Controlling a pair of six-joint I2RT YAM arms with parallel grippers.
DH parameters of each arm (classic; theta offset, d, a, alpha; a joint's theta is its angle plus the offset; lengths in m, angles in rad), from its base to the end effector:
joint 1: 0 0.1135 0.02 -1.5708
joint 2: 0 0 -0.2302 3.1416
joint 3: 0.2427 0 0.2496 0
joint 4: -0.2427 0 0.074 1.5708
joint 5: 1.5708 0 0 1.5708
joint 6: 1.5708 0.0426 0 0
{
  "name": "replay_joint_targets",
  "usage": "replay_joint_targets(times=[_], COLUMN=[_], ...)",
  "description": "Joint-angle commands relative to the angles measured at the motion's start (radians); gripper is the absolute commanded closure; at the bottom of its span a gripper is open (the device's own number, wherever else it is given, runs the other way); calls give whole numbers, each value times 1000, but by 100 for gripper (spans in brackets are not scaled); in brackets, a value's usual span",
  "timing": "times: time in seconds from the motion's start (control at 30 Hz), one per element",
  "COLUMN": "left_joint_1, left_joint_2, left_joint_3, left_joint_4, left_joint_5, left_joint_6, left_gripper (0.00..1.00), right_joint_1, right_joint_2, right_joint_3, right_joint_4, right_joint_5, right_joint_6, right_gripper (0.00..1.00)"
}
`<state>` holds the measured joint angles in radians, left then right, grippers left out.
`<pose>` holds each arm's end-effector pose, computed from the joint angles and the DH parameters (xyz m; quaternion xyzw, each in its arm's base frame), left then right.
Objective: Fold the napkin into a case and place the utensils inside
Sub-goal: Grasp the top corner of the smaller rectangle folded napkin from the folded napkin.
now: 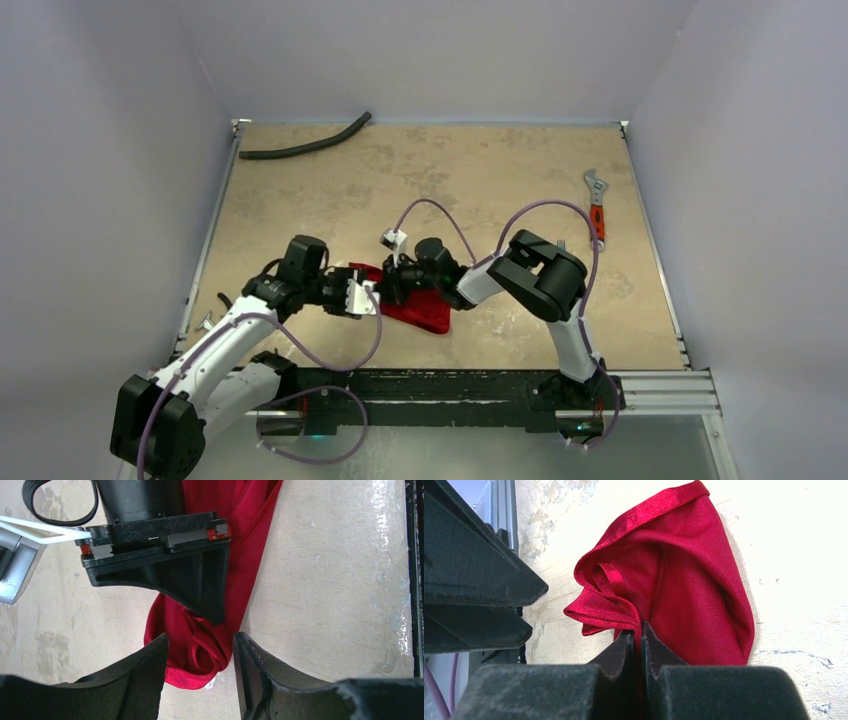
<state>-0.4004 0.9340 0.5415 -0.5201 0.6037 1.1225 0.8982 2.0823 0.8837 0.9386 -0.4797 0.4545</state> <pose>0.1717 -0.0989 0.1750 0.6930 0.5877 -0.1542 0.3881 0.2243 0.3132 0.0816 -0.3107 0.7194 0.5175 0.3438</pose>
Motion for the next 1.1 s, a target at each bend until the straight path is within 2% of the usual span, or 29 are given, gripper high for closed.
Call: replay_joint_targets(times=[0.0, 0.07, 0.13, 0.27, 0.37, 0.6, 0.77, 1.07], left_joint_1=[-19, -47, -94, -136, -138, -138, -138, -110], left_joint_2=[-11, -19, -18, 34, 78, 53, 54, 144], left_joint_3=[-49, -105, -158, -191, -184, -182, -139, -138], left_joint_4=[27, 152, 318, 465, 544, 558, 522, 587], left_joint_5=[66, 12, -111, -200, -259, -307, -296, -357], left_joint_6=[163, 153, 88, 42, 7, -73, -135, -135], left_gripper=[44, 20, 15, 13, 12, 12, 15, 26], right_joint_1=[-19, -19, -19, -19, -19, -19, -19, -18], right_joint_2=[49, 48, 45, 50, 56, 63, 67, 70], right_joint_3=[-15, -18, -26, -24, -25, -28, -28, -44], right_joint_4=[-184, -180, -177, -173, -166, -160, -155, -128], right_joint_5=[-5, -10, -13, -22, -30, -44, -48, -55], right_joint_6=[-11, -10, -10, -10, -10, -11, -13, -9], right_gripper=[100, 100, 100, 100, 100, 100, 100, 100])
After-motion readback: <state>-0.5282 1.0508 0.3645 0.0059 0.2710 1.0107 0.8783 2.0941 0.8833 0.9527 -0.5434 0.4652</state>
